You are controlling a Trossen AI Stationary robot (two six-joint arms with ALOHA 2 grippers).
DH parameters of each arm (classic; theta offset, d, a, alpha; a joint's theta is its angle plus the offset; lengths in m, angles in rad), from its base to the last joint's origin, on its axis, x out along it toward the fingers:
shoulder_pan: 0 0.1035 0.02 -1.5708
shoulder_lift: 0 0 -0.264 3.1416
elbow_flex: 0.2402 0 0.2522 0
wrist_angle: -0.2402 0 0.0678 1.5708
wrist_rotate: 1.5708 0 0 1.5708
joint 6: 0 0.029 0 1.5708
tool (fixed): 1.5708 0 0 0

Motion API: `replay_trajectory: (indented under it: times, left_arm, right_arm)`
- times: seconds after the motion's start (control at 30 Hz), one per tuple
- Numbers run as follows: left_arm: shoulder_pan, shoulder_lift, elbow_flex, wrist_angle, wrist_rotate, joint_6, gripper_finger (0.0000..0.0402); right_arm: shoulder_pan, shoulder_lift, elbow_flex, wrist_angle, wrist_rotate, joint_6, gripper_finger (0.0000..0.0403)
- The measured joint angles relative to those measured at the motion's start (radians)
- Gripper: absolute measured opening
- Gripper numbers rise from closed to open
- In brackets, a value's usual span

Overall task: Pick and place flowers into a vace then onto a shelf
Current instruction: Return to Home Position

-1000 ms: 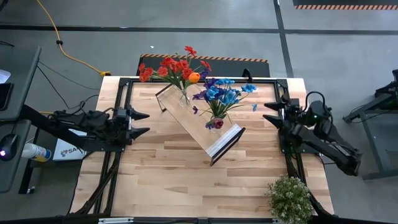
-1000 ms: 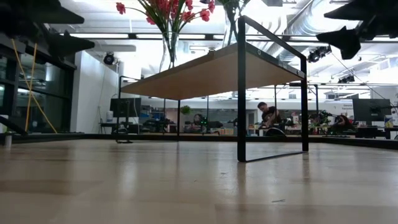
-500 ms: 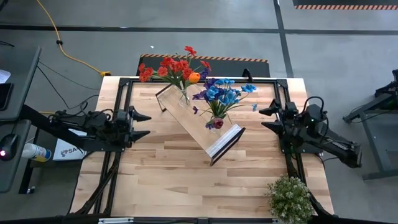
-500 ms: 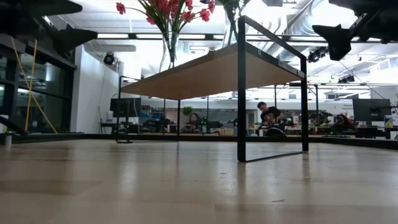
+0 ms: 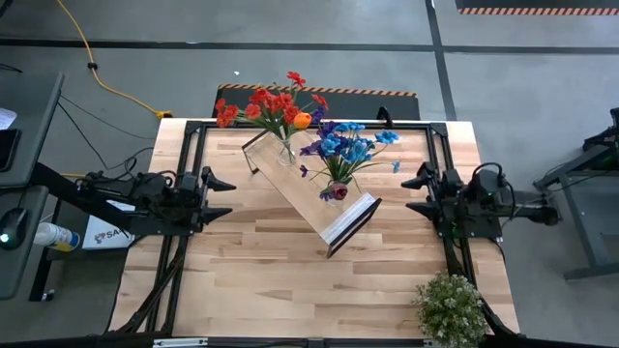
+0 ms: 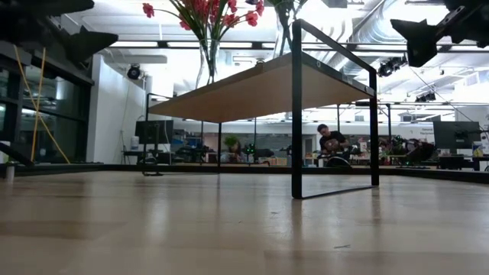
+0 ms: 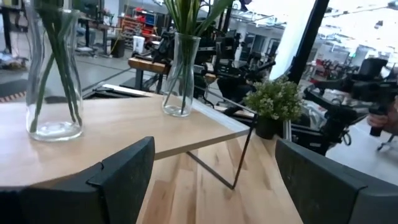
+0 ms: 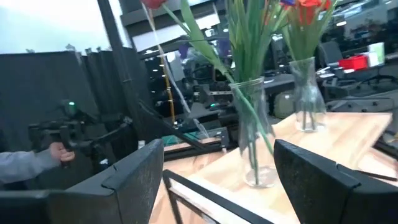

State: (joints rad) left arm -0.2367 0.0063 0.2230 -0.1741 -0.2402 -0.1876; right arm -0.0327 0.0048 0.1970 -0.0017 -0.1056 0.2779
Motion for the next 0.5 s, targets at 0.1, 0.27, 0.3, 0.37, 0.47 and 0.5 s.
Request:
replay_trajectory:
  times: [0.1, 0.27, 0.3, 0.37, 0.47, 0.5]
  left_arm:
    - [0.0, 0.0, 0.0, -0.002, -0.001, 0.034, 0.0367]
    - [0.0, 0.0, 0.0, -0.017, -0.001, 0.043, 0.0367]
    - [0.0, 0.0, 0.0, -0.016, -0.002, 0.05, 0.0367]
    - [0.0, 0.0, 0.0, -0.016, -0.003, 0.056, 0.0367]
    - [0.0, 0.0, 0.0, -0.021, -0.005, 0.056, 0.0367]
    - [0.0, 0.0, -0.003, -0.021, -0.005, 0.055, 0.0367]
  right_arm:
    - [0.075, 0.0, 0.0, -0.018, 0.116, -0.024, 0.0293]
    - [0.16, 0.0, -0.044, 0.054, 0.226, -0.057, 0.0293]
    - [0.17, 0.0, -0.062, 0.083, 0.244, -0.064, 0.0293]
    - [0.185, 0.0, -0.103, 0.157, 0.268, -0.07, 0.0293]
    - [0.193, 0.0, -0.159, 0.267, 0.272, -0.076, 0.0293]
    - [0.193, 0.0, -0.172, 0.296, 0.272, -0.073, 0.0293]
